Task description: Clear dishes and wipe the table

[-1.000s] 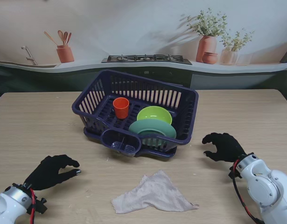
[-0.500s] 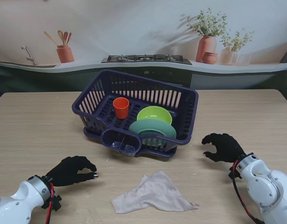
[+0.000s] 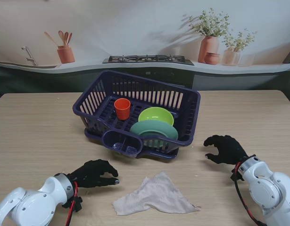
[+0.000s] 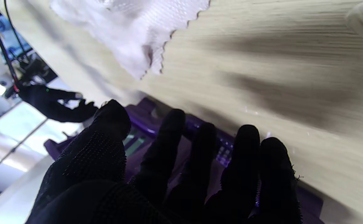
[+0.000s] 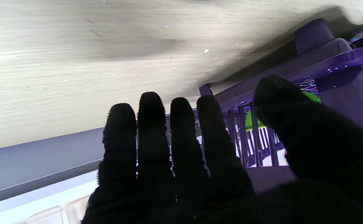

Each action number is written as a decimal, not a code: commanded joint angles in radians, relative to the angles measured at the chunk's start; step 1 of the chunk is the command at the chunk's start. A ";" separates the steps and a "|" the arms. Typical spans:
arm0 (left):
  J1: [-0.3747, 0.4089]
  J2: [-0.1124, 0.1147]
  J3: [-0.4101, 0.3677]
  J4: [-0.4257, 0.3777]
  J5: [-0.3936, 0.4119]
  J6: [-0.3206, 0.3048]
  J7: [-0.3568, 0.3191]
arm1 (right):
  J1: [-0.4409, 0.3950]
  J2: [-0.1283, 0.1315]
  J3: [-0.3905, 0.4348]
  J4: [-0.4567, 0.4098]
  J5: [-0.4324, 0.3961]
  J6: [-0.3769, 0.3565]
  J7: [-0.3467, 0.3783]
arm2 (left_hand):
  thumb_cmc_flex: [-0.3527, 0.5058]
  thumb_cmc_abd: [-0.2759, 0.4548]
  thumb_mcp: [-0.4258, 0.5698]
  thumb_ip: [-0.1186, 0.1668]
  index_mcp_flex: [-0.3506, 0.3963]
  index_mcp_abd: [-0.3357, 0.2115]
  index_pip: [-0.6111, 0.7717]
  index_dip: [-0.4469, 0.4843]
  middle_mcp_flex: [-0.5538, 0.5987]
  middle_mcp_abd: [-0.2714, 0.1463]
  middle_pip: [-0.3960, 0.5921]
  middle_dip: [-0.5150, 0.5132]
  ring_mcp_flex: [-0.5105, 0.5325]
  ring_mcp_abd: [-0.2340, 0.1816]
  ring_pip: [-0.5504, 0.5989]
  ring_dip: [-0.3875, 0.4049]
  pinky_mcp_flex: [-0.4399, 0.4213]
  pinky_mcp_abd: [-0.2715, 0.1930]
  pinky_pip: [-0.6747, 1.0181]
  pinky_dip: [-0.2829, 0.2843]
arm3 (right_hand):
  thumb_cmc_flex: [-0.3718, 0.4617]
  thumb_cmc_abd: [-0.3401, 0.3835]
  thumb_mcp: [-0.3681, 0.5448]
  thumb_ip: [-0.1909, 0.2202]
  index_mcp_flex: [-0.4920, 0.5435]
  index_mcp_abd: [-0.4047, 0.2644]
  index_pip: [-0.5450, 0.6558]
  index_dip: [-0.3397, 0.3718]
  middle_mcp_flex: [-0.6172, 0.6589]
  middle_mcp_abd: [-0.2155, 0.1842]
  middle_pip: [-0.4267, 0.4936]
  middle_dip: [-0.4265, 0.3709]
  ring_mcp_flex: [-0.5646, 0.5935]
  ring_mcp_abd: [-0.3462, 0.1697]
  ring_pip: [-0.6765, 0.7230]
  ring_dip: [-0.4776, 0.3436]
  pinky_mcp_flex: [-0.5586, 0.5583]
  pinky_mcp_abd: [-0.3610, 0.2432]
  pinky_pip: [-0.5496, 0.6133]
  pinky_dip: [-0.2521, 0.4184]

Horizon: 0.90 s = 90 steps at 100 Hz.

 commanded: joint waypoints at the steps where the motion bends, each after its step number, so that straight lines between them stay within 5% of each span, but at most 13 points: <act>1: -0.012 0.000 0.017 0.005 0.001 -0.008 -0.023 | -0.008 0.001 -0.002 -0.004 -0.002 0.001 0.015 | -0.027 -0.021 0.031 0.019 -0.022 -0.026 -0.017 -0.011 -0.042 -0.040 0.000 -0.017 -0.040 -0.032 -0.011 -0.012 -0.023 -0.032 -0.029 -0.024 | 0.002 -0.006 -0.018 0.018 0.000 0.017 -0.006 0.001 -0.028 0.009 -0.008 -0.001 -0.025 0.013 -0.009 -0.007 -0.011 0.008 -0.003 -0.006; 39: -0.106 0.008 0.150 0.040 -0.016 0.035 -0.034 | -0.007 0.001 -0.002 -0.003 -0.002 0.001 0.018 | -0.072 -0.075 0.129 0.008 -0.157 -0.062 -0.026 -0.008 -0.180 -0.104 -0.002 -0.020 -0.125 -0.107 -0.057 -0.020 -0.080 -0.092 -0.075 -0.072 | 0.003 -0.006 -0.021 0.018 0.000 0.016 -0.006 0.002 -0.029 0.009 -0.008 -0.001 -0.026 0.013 -0.008 -0.007 -0.012 0.010 -0.003 -0.005; 61: -0.161 0.013 0.236 0.069 -0.024 0.060 -0.042 | -0.006 0.001 0.000 -0.001 -0.005 -0.002 0.014 | -0.097 -0.109 0.200 -0.001 -0.345 -0.082 0.257 0.017 -0.235 -0.131 -0.002 -0.023 -0.147 -0.136 -0.072 -0.016 -0.095 -0.094 -0.085 -0.088 | 0.005 -0.008 -0.022 0.018 0.001 0.016 -0.005 0.003 -0.028 0.008 -0.008 0.000 -0.025 0.013 -0.007 -0.006 -0.012 0.009 -0.003 -0.005; 90: -0.224 0.020 0.319 0.113 -0.006 0.040 -0.052 | -0.005 0.001 -0.002 0.000 -0.004 -0.004 0.015 | -0.110 -0.162 0.275 -0.006 -0.407 -0.088 0.337 -0.005 -0.290 -0.149 0.004 -0.023 -0.175 -0.163 -0.084 -0.013 -0.107 -0.096 -0.094 -0.097 | 0.006 -0.008 -0.021 0.018 -0.001 0.013 -0.003 0.005 -0.028 0.007 -0.007 0.000 -0.027 0.013 -0.007 -0.006 -0.013 0.007 -0.003 -0.004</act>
